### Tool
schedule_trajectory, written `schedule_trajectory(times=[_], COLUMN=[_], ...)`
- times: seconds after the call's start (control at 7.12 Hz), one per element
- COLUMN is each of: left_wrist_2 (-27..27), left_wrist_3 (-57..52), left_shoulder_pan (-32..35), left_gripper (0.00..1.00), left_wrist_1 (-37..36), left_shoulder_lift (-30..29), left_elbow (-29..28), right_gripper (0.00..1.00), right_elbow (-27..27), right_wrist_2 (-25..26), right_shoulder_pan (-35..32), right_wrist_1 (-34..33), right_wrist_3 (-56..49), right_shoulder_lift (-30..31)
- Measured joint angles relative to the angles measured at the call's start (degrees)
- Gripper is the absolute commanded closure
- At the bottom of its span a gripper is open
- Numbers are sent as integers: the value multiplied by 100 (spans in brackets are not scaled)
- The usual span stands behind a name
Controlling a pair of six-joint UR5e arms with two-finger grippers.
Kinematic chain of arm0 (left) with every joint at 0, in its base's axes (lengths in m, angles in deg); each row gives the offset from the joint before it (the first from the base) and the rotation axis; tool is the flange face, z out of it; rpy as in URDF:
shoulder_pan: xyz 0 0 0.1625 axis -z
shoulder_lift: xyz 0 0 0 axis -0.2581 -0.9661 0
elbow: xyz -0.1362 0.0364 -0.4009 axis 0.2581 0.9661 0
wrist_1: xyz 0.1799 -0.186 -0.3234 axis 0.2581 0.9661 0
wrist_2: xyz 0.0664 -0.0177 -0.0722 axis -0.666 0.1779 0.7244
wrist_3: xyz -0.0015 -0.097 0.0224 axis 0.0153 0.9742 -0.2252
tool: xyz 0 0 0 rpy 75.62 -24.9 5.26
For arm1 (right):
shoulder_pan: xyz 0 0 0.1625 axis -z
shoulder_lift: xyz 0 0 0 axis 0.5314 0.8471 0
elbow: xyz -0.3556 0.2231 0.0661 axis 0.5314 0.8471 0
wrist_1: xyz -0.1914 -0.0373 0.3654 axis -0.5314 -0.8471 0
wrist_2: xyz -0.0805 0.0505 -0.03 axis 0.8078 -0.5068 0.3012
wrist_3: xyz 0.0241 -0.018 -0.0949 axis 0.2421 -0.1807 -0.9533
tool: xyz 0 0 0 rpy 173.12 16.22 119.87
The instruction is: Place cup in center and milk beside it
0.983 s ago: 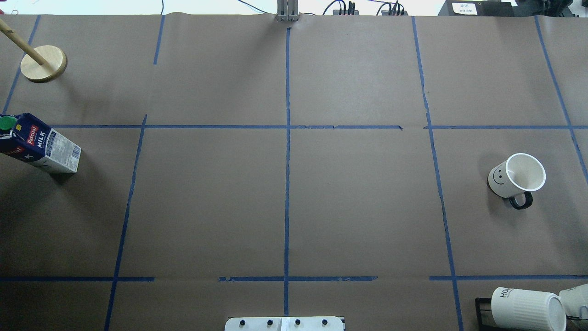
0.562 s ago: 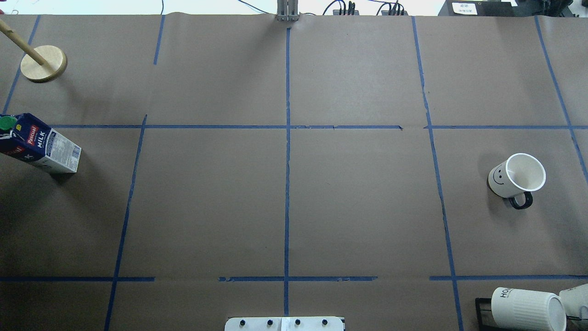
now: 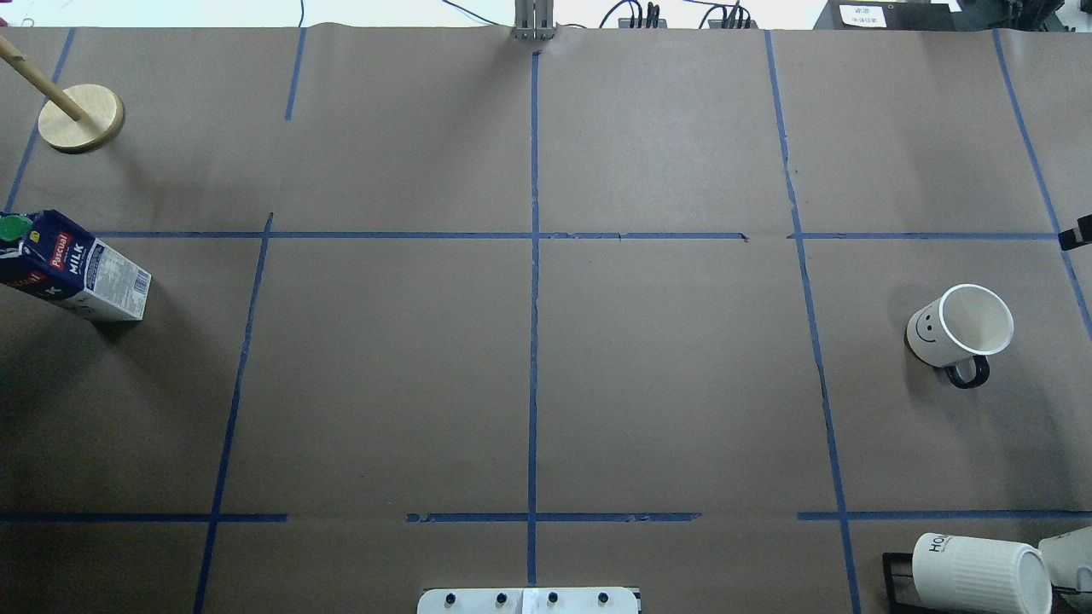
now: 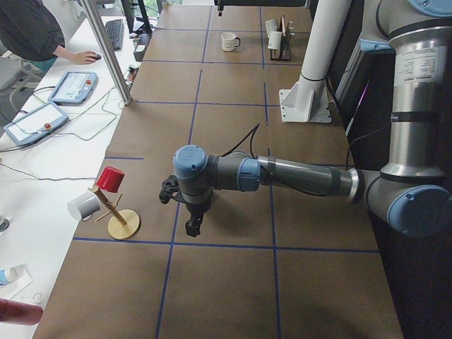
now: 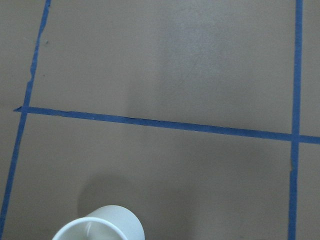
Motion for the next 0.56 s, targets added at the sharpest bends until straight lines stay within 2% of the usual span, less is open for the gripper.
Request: schedule_trajectory(times=[0.56], left_wrist_2=[-2], left_wrist_3=[7], left_shoulder_pan=[4], left_gripper=[0], left_wrist_1=[0], left_shoulder_lift=[24], left_elbow=[17], right_gripper=[0], right_elbow=[20], right_wrist_2=[531], right_shoulder_pan=[834], right_wrist_1=[398], right_wrist_3=[568], right_shoulder_lift=[144])
